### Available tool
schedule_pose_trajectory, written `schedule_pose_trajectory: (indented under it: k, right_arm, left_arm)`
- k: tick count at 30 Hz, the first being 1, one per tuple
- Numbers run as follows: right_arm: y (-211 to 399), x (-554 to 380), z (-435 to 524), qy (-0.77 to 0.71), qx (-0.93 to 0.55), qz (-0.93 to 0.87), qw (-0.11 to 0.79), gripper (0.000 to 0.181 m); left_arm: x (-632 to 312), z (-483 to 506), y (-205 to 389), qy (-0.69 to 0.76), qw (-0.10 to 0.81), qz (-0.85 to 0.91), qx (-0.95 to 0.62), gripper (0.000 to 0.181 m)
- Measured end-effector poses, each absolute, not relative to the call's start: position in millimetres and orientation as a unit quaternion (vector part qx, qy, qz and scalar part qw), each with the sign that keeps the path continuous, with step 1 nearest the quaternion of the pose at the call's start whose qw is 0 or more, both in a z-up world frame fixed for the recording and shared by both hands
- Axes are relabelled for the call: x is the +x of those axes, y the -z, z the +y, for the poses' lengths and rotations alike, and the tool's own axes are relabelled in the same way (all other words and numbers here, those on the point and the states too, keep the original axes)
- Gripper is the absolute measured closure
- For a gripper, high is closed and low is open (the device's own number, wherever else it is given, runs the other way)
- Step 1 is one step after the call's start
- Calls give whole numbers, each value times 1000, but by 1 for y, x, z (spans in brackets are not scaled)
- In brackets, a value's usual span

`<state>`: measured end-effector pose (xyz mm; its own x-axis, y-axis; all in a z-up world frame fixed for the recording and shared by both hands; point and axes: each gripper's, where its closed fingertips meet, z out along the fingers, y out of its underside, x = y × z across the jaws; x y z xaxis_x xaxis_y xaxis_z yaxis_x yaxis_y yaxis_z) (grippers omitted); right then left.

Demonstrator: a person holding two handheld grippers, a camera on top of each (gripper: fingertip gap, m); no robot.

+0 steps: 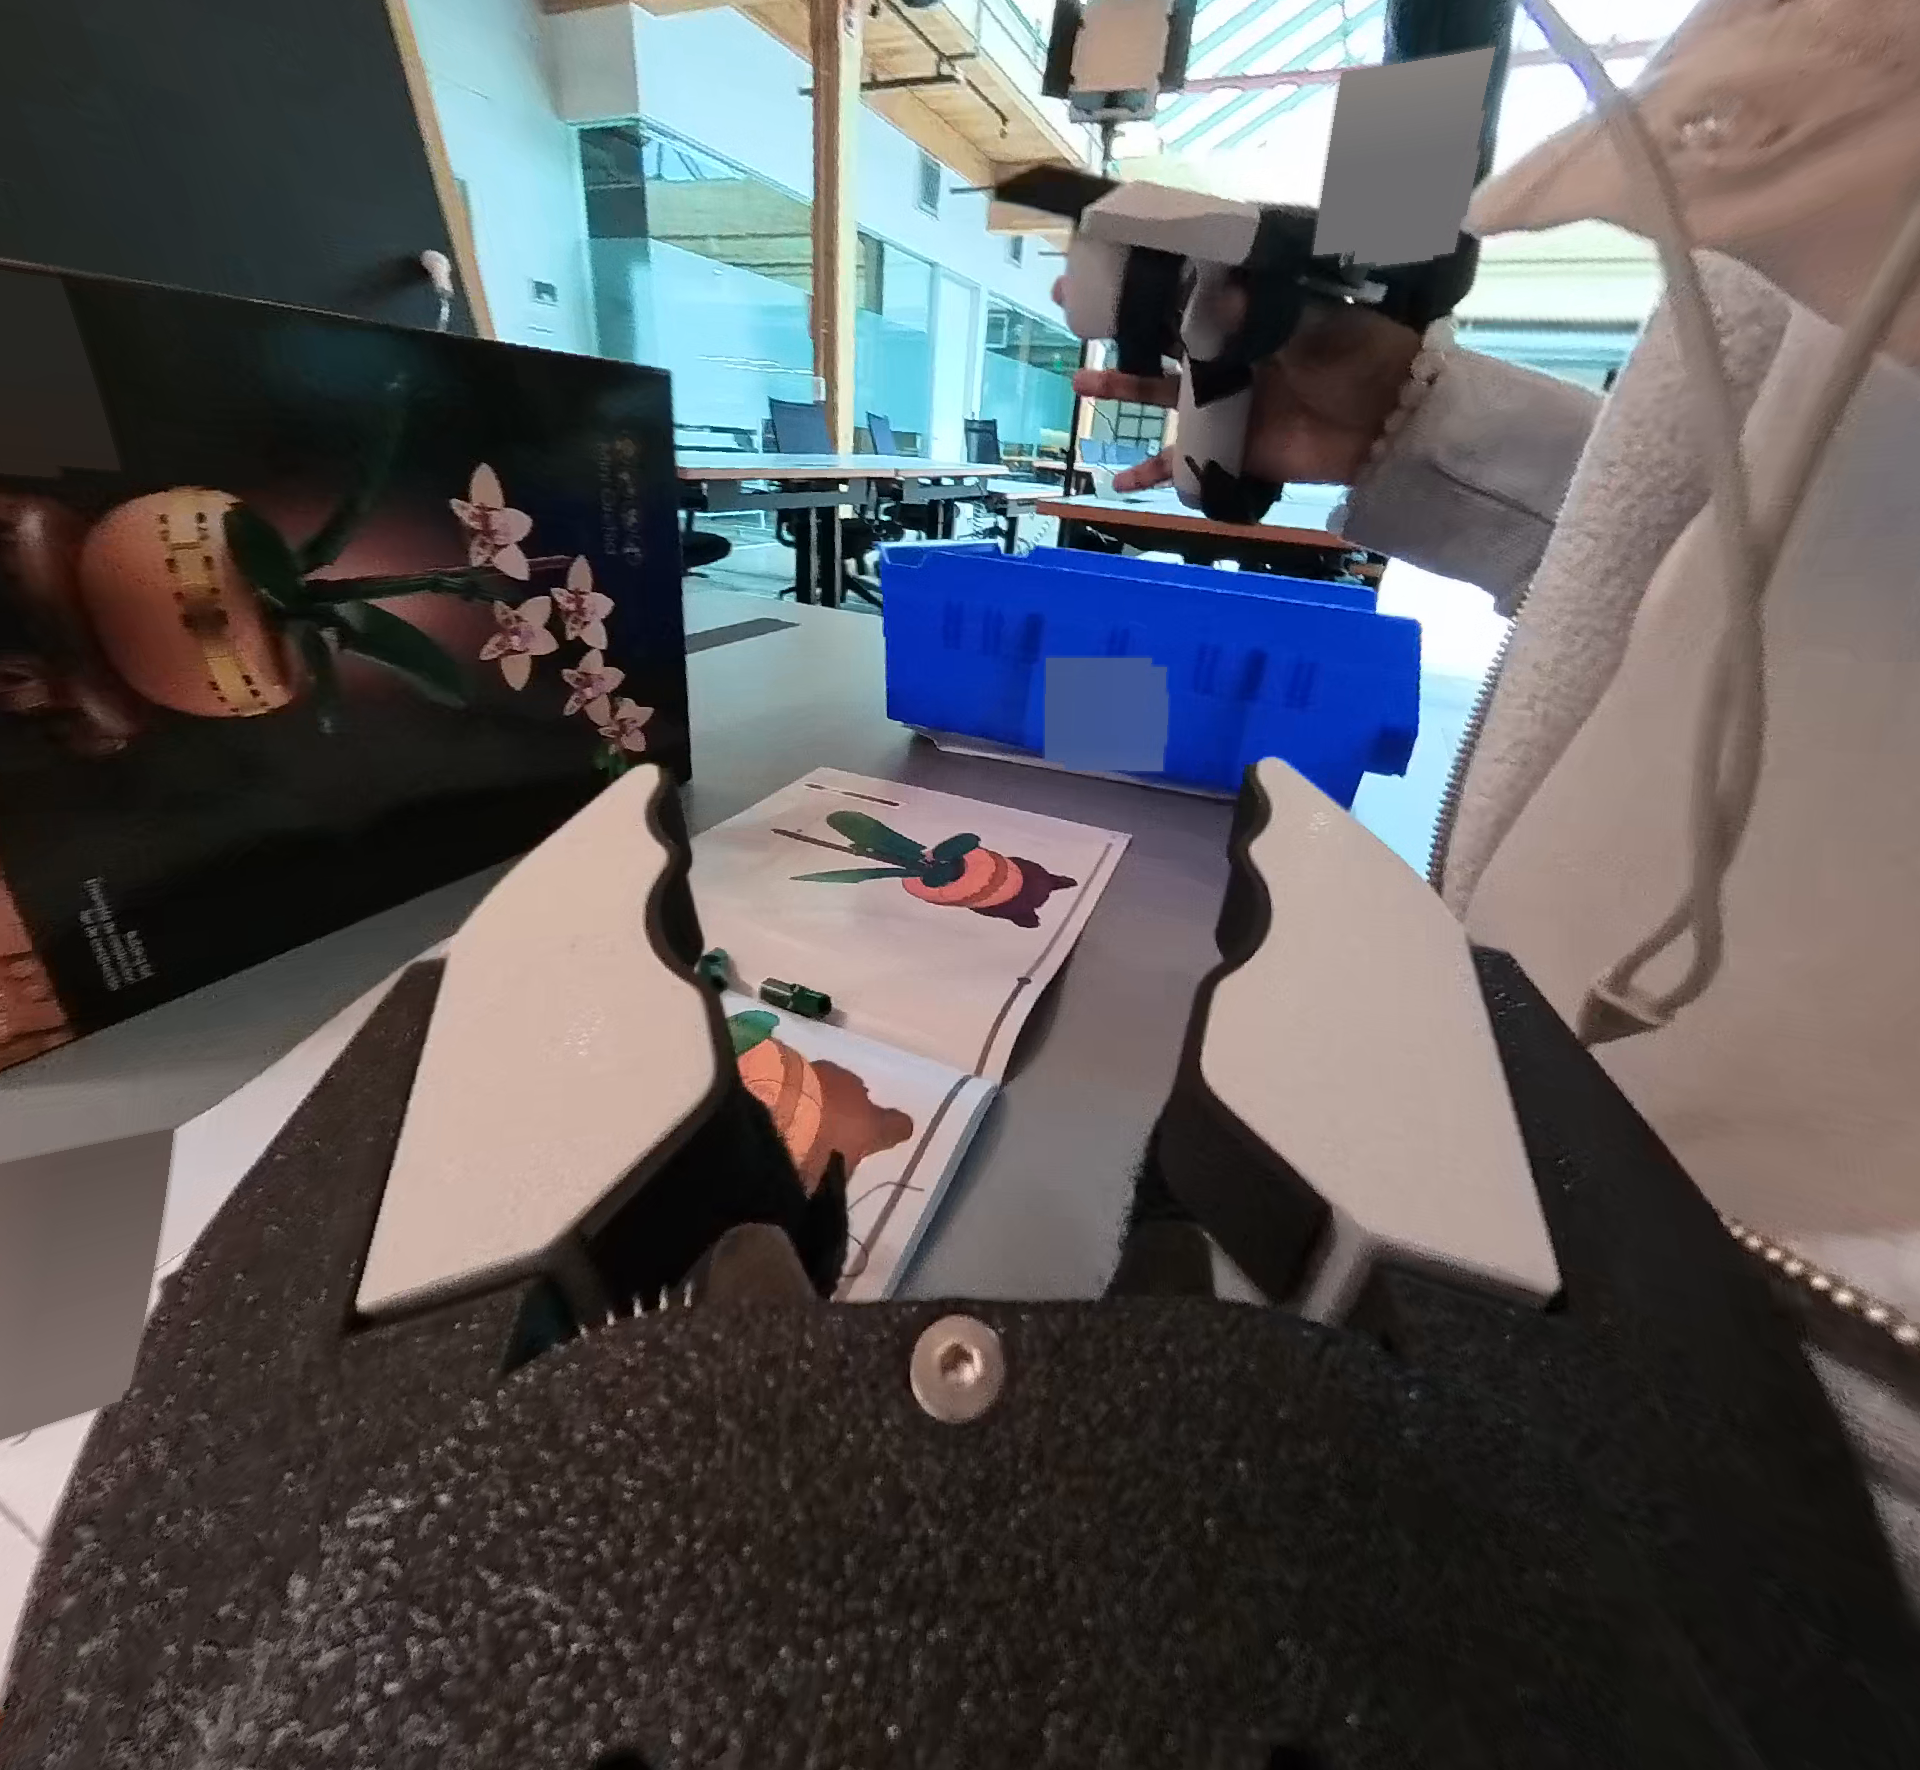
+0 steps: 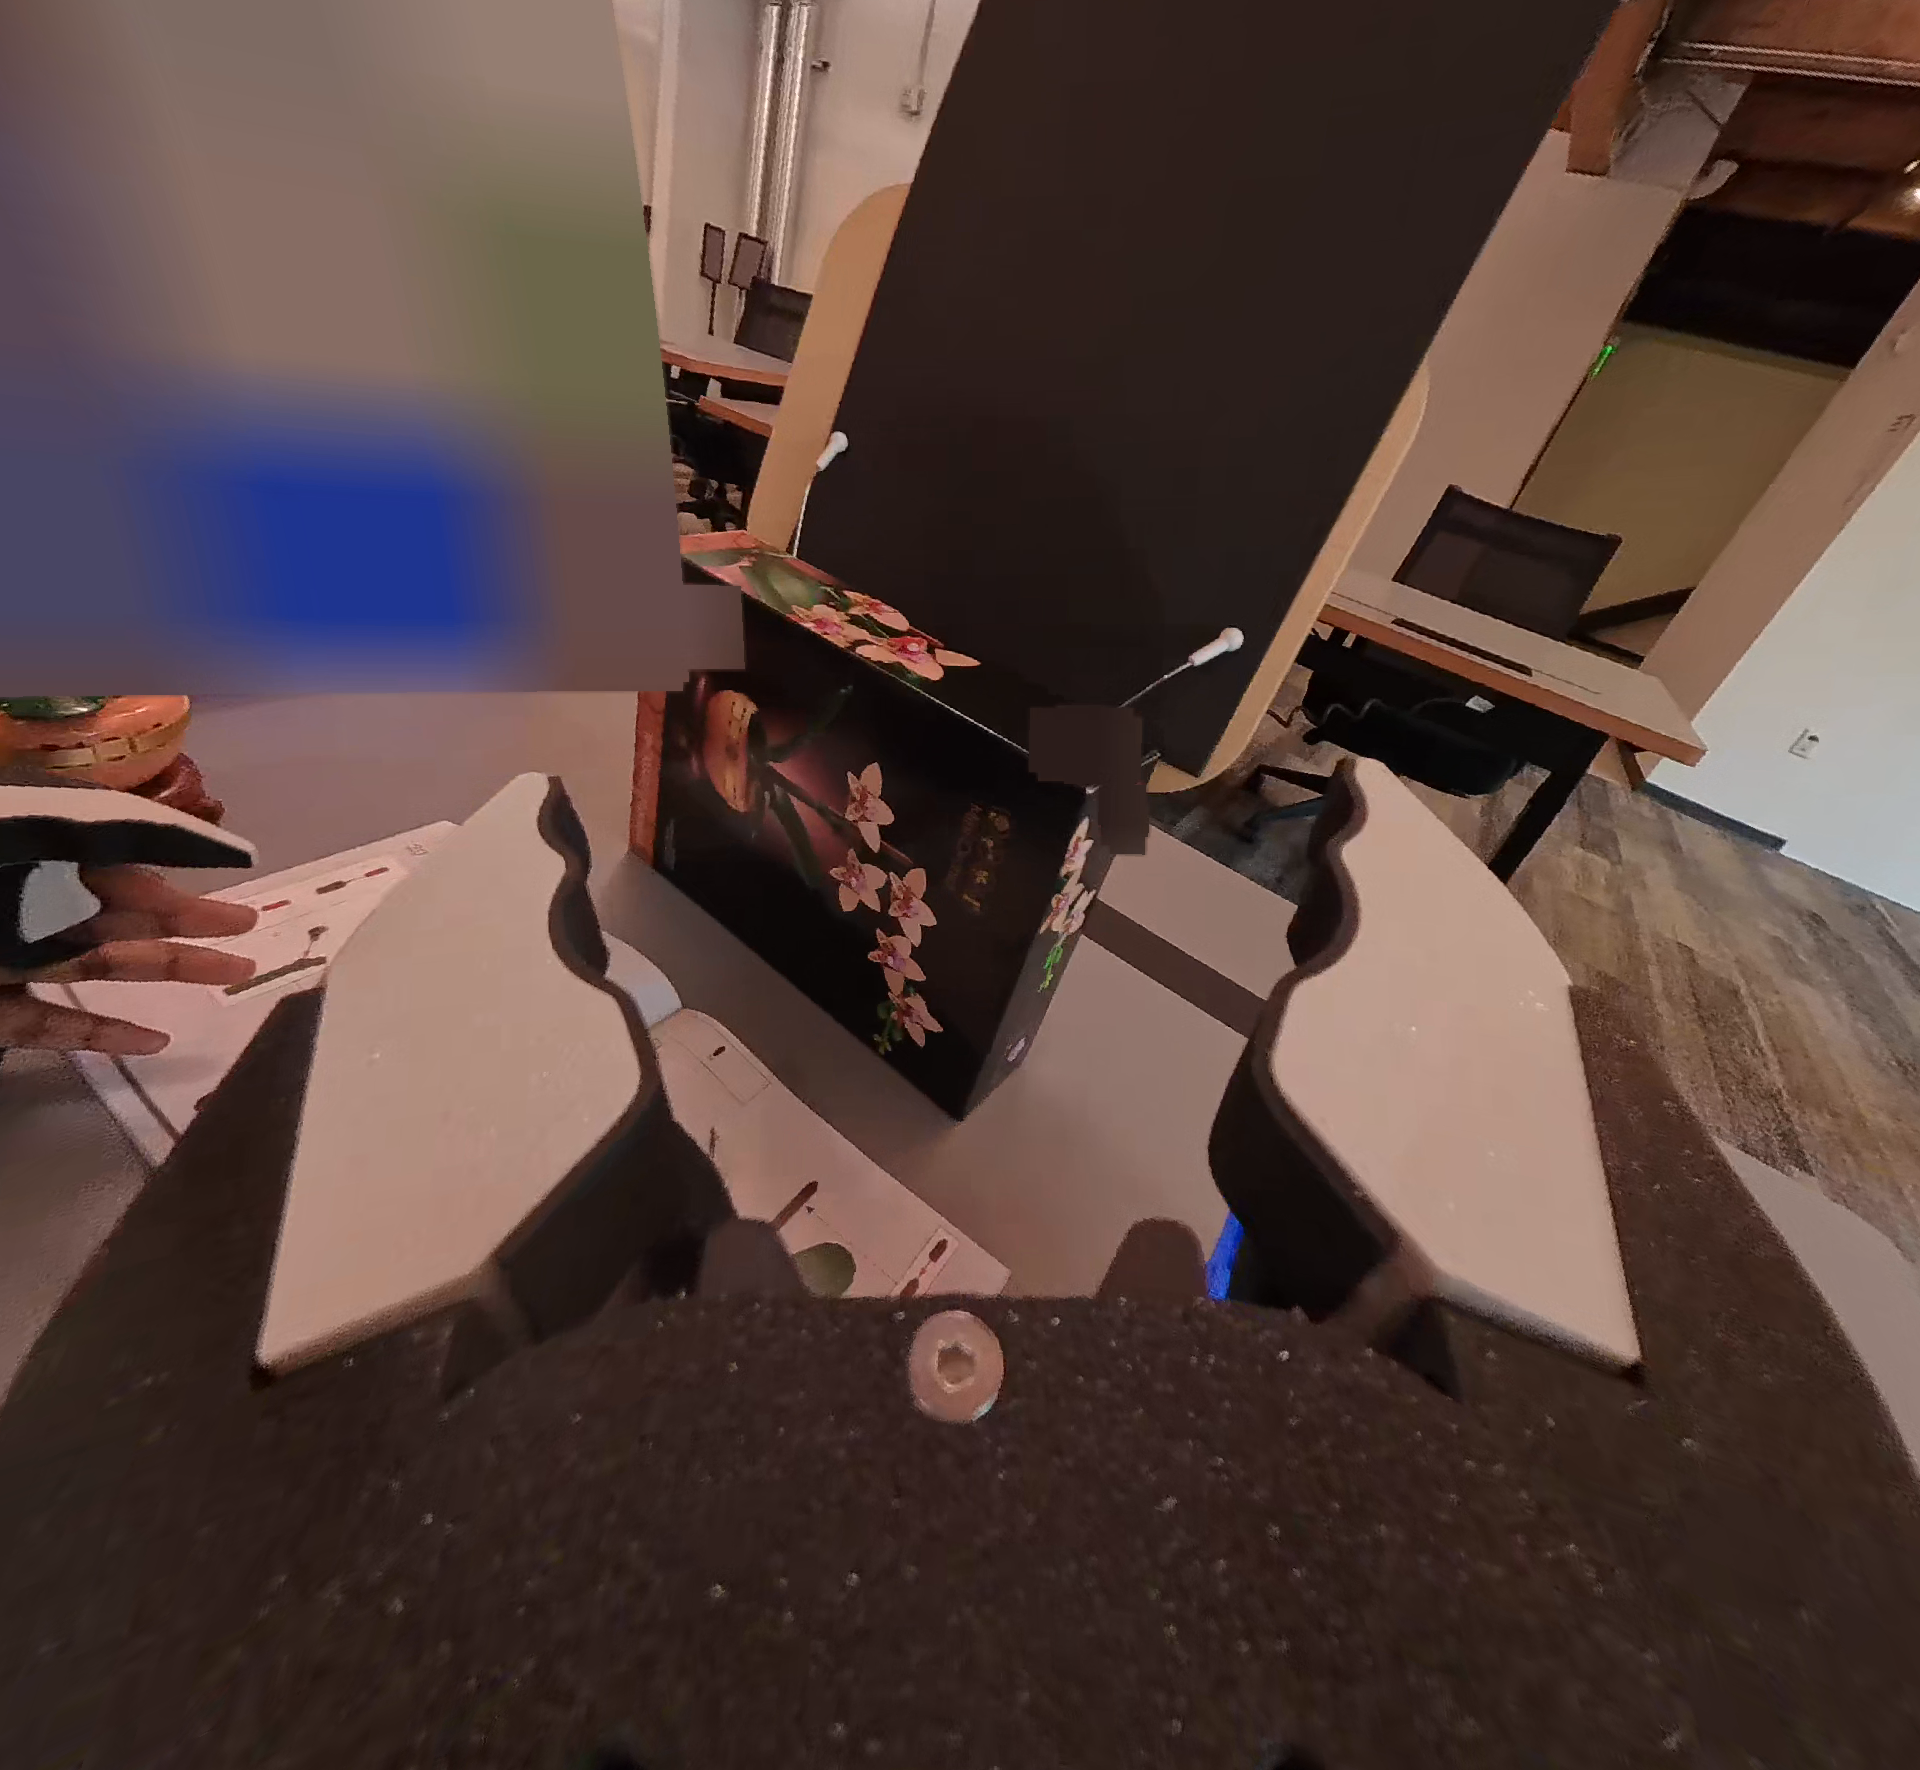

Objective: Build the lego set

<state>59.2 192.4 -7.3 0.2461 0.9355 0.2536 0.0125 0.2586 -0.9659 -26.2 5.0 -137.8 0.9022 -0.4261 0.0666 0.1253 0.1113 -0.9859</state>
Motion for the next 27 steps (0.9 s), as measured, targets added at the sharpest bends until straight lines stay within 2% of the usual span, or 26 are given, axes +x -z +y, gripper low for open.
schedule_pose_trajectory:
  k: [6, 9, 11, 13, 17, 21, 23, 24, 26, 27]
  right_arm:
    - [6, 53, 180, -368, -472, -511, 617, 55]
    - [6, 52, 177, -359, -465, -520, 620, 62]
    - [2, 53, 175, -362, -458, -518, 626, 81]
    - [-1, 57, 177, -358, -461, -510, 632, 119]
    - [-11, 68, 181, -368, -457, -483, 650, 178]
    - [-12, 72, 178, -392, -454, -480, 640, 181]
    - [-15, 74, 179, -398, -454, -468, 645, 176]
    - [-15, 74, 179, -402, -454, -465, 645, 167]
    - [-14, 73, 183, -401, -469, -451, 645, 118]
    - [-12, 73, 186, -396, -478, -449, 643, 102]
  left_arm:
    - [-20, 3, 140, 191, 730, 135, -642, 88]
    - [-19, 2, 140, 192, 731, 141, -640, 93]
    - [-19, 1, 139, 190, 733, 143, -637, 98]
    - [-18, 0, 139, 192, 733, 146, -636, 106]
    - [-17, 0, 140, 188, 731, 153, -638, 118]
    - [-18, 0, 140, 183, 733, 150, -638, 124]
    - [-20, 0, 140, 181, 734, 147, -638, 128]
    - [-22, 0, 140, 175, 734, 145, -640, 141]
    - [-28, 1, 143, 164, 730, 137, -649, 180]
    - [-29, 2, 144, 169, 727, 132, -652, 181]
